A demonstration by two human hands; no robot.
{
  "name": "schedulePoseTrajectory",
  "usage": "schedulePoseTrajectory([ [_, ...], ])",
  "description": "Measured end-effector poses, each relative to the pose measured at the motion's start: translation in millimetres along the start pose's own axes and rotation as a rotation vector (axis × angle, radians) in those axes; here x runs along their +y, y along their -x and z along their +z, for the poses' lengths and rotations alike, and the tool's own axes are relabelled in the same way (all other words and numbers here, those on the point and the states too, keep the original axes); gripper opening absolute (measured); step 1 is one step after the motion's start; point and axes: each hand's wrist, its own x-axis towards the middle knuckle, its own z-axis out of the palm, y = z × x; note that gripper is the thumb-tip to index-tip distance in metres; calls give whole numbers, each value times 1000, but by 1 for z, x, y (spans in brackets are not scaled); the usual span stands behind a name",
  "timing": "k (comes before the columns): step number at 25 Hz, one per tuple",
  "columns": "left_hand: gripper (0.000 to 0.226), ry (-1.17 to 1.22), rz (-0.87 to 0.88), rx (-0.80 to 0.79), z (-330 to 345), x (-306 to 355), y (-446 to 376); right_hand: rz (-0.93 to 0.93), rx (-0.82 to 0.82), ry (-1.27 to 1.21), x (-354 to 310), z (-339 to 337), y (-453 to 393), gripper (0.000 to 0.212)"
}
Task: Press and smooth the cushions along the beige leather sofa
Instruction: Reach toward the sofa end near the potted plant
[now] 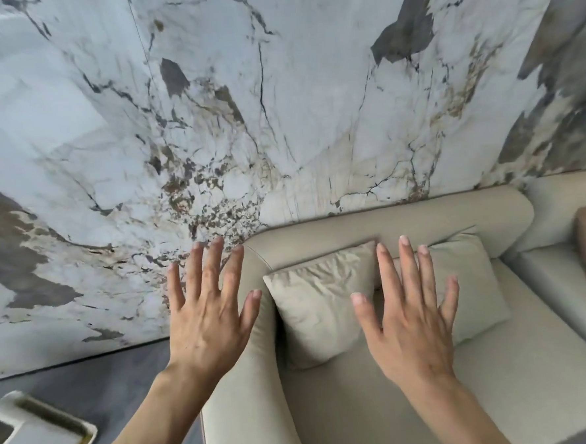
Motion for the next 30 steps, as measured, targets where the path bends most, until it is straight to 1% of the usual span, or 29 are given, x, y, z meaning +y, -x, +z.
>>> schedulePoseTrajectory([
  [3,66,-22,12,44,-17,0,7,16,39,-47,-4,-9,8,70],
  [7,65,-52,46,54,-34,-4,13,46,48,-79,-10,-14,18,70],
  [11,66,-28,115,89,-28,-12,-7,103,62,-33,-18,-18,21,69],
  [14,65,44,219,107,-6,-17,-41,203,60,48,-27,-12,15,70],
  [18,64,132,375,87,34,-37,-88,354,45,156,-55,5,4,69],
  [21,62,196,529,81,56,-50,-123,495,62,225,-91,12,1,68],
  [23,60,235,641,92,62,-47,-139,581,63,293,-108,7,5,68],
  [26,60,330,741,92,61,-33,-139,696,67,375,-125,-6,22,68],
  [30,61,428,881,80,41,-18,-114,803,110,449,-147,-28,56,69],
])
